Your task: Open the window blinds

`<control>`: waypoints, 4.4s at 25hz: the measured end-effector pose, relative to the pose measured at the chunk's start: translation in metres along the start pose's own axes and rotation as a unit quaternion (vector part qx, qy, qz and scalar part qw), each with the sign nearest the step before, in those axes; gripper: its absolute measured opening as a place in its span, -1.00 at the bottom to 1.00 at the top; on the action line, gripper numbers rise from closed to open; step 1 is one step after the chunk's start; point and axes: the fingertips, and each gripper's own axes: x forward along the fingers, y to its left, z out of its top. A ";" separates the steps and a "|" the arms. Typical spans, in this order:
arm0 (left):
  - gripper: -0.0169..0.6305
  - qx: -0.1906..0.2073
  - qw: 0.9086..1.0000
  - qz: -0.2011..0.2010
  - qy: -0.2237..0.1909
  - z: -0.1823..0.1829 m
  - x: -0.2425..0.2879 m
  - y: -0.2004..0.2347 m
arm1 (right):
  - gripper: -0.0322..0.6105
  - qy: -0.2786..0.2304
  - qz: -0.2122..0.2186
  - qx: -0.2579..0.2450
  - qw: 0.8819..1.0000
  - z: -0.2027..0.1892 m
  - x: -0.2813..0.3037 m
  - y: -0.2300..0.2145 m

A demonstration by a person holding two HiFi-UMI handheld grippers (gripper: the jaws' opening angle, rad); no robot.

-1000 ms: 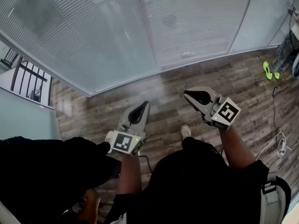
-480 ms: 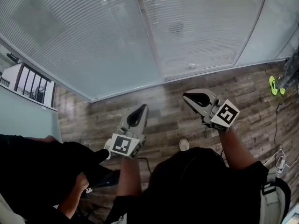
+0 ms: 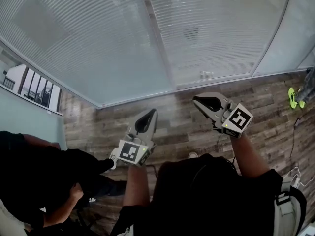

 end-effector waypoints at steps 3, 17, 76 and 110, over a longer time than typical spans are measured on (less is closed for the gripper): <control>-0.93 -0.004 1.000 0.001 -0.004 0.003 0.005 0.001 | -0.88 0.003 0.004 -0.001 1.000 -0.002 0.003 -0.005; -0.93 -0.005 1.000 -0.018 -0.011 -0.006 0.038 0.054 | -0.88 0.014 -0.012 -0.001 1.000 -0.012 0.046 -0.050; -0.93 -0.012 0.996 -0.087 -0.015 -0.018 0.196 0.290 | -0.88 0.024 -0.067 -0.021 0.997 -0.021 0.265 -0.241; -0.93 -0.005 0.991 -0.131 -0.016 -0.024 0.232 0.313 | -0.68 0.157 -0.168 -0.233 0.945 0.003 0.300 -0.334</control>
